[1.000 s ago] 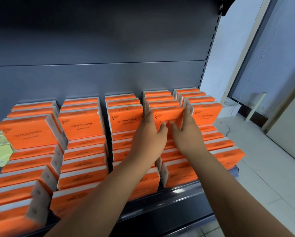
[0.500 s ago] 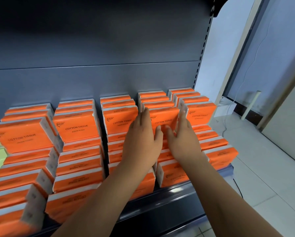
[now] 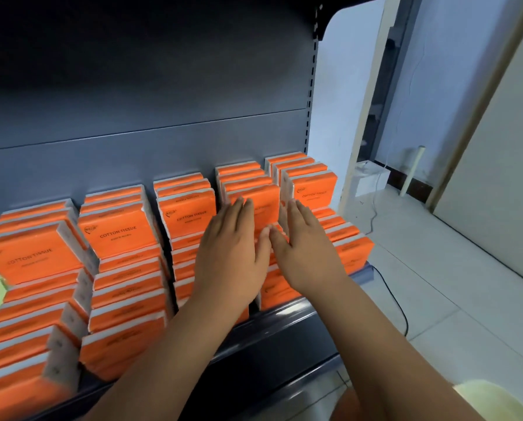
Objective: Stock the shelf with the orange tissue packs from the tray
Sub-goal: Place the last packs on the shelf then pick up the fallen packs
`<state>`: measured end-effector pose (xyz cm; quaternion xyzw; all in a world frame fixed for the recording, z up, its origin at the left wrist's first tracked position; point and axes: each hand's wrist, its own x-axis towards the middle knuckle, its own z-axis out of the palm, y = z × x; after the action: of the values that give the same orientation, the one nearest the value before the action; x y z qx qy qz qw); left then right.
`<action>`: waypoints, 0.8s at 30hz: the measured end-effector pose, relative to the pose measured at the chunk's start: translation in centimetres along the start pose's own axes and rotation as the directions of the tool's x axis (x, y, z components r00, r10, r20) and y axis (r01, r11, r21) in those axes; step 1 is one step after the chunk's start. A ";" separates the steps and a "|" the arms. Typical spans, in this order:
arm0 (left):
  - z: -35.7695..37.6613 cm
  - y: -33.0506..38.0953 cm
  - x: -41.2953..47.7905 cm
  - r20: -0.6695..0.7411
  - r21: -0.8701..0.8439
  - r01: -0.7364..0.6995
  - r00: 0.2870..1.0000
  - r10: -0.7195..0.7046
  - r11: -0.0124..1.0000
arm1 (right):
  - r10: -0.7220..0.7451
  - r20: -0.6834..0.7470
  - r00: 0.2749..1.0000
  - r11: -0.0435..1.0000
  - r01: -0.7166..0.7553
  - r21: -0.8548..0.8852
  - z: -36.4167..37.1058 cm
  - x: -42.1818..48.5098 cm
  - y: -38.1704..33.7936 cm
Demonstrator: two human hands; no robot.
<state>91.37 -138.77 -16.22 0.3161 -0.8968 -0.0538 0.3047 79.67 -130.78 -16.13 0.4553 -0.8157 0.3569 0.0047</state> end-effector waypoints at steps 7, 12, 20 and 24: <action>0.9 6.5 -0.6 0.009 -0.071 -0.150 0.989 0.151 0.986 | 0.109 -0.129 0.986 0.994 -0.110 0.000 -6.7 -4.8 4.6; 3.7 14.6 -0.3 0.106 -0.182 -0.254 0.955 0.275 0.950 | 0.241 -0.177 0.954 0.970 -0.241 0.020 -11.0 -9.3 10.2; 11.9 28.8 -1.6 0.364 -0.348 -0.392 0.780 0.508 0.851 | 0.531 -0.293 0.795 0.843 -0.532 0.084 -17.3 -16.7 21.8; 17.2 35.3 -3.8 0.543 -0.499 -0.248 0.657 0.522 0.831 | 0.630 -0.323 0.706 0.753 -0.657 0.033 -19.5 -21.1 28.1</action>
<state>64.85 -110.11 -21.84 0.0087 -0.9630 -0.2678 0.0278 64.89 -94.40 -24.83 0.0784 -0.9258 0.3687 0.0290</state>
